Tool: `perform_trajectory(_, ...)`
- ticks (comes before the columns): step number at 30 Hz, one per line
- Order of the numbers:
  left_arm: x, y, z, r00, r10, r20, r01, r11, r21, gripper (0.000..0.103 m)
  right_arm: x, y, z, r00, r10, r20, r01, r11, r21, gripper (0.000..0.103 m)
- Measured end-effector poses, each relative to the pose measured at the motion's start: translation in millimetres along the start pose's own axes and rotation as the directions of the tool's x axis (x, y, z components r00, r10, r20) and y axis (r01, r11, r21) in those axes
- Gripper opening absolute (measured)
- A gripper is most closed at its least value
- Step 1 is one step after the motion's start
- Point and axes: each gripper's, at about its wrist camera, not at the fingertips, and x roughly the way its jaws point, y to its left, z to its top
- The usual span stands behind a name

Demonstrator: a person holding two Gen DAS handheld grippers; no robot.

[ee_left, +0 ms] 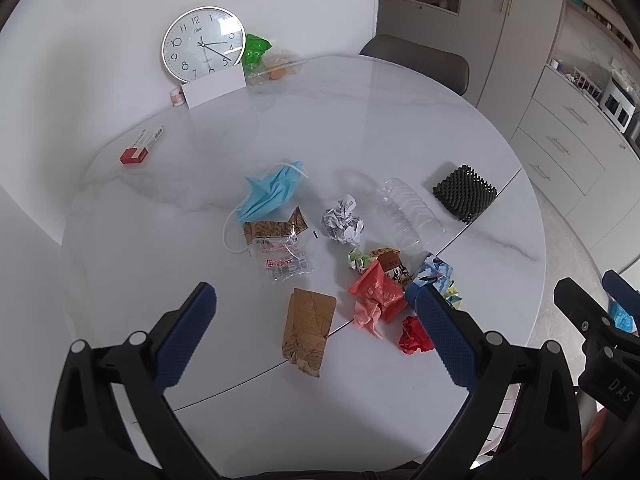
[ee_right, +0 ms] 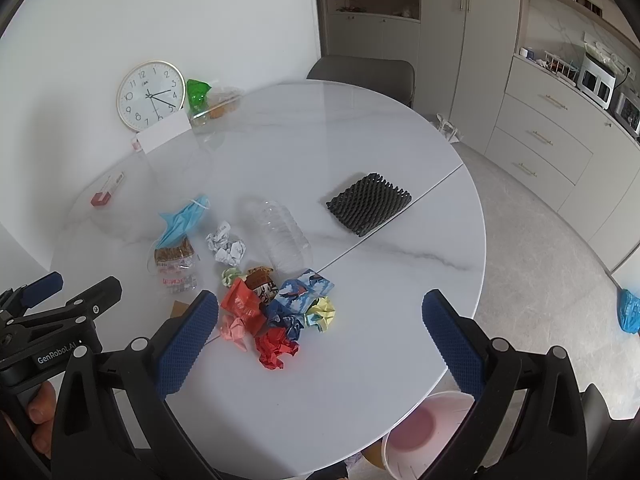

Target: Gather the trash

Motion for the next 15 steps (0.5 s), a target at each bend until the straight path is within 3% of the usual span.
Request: perform_trajectory(15,0.0,1.3,-0.2,1.000,0.000,0.001,0.000,1.000,0.000,0.096,0.9,-0.2,-0.2,1.000,-0.001,-0.004,0.001,1.000,0.000,0.101)
